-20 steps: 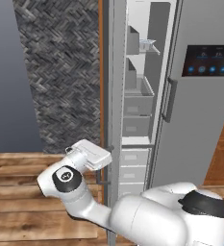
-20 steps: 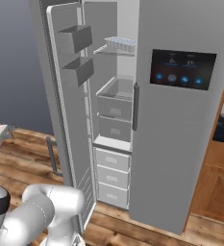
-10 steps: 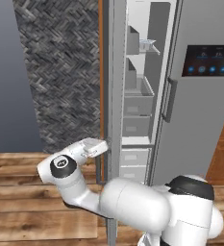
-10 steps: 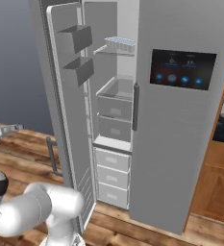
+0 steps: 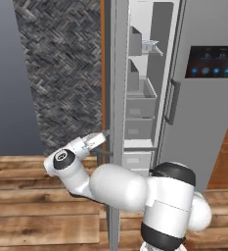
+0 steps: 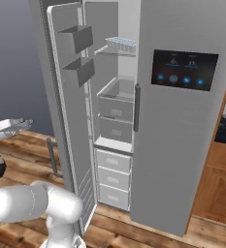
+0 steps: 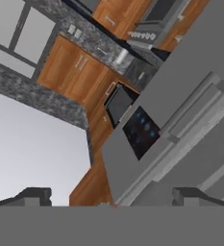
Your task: The ice cube tray has been filled with water. Take the tray and place it in the freezer to make ice. Close the freezer door after placing the tray.
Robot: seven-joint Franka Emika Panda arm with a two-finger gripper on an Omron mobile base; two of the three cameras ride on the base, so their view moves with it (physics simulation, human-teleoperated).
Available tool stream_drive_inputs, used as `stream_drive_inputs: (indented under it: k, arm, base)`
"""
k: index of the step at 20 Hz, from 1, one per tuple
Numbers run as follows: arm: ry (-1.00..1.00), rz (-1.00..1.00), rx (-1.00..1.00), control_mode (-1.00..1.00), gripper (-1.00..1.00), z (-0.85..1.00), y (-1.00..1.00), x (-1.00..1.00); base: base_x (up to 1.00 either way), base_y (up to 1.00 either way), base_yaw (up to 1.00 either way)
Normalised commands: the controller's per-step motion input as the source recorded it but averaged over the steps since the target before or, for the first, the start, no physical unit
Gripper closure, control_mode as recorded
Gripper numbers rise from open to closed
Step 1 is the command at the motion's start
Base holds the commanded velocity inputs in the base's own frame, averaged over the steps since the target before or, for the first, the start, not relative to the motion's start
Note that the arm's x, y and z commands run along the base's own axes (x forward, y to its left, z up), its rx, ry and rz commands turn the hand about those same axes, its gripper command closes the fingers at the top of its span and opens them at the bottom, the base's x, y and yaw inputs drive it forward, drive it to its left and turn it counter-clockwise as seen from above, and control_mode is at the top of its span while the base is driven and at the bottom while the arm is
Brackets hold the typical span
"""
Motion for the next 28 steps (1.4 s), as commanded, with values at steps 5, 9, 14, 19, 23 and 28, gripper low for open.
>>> stream_drive_inputs:
  k: [5,9,14,19,23,28]
  arm:
    - [0.00,-0.10,-0.12,-1.00,-1.00,-0.07,0.00,0.47]
    - [0.05,-0.10,-0.07,-1.00,-1.00,-0.06,0.08,0.55]
    - [0.15,-0.09,-0.01,-1.00,-1.00,-0.07,0.17,0.51]
    - [0.25,-0.08,0.00,-1.00,-1.00,-0.15,0.05,0.53]
    - [0.33,-0.06,0.00,-1.00,-1.00,-0.14,0.00,0.61]
    - [0.37,-0.01,0.01,-1.00,-1.00,-0.26,0.06,0.35]
  base:
    - [0.00,0.00,0.00]
    - [0.00,0.00,0.00]
    - [0.00,0.00,0.00]
    - [0.00,0.00,0.00]
    - [0.00,0.00,0.00]
    - [0.00,0.00,0.00]
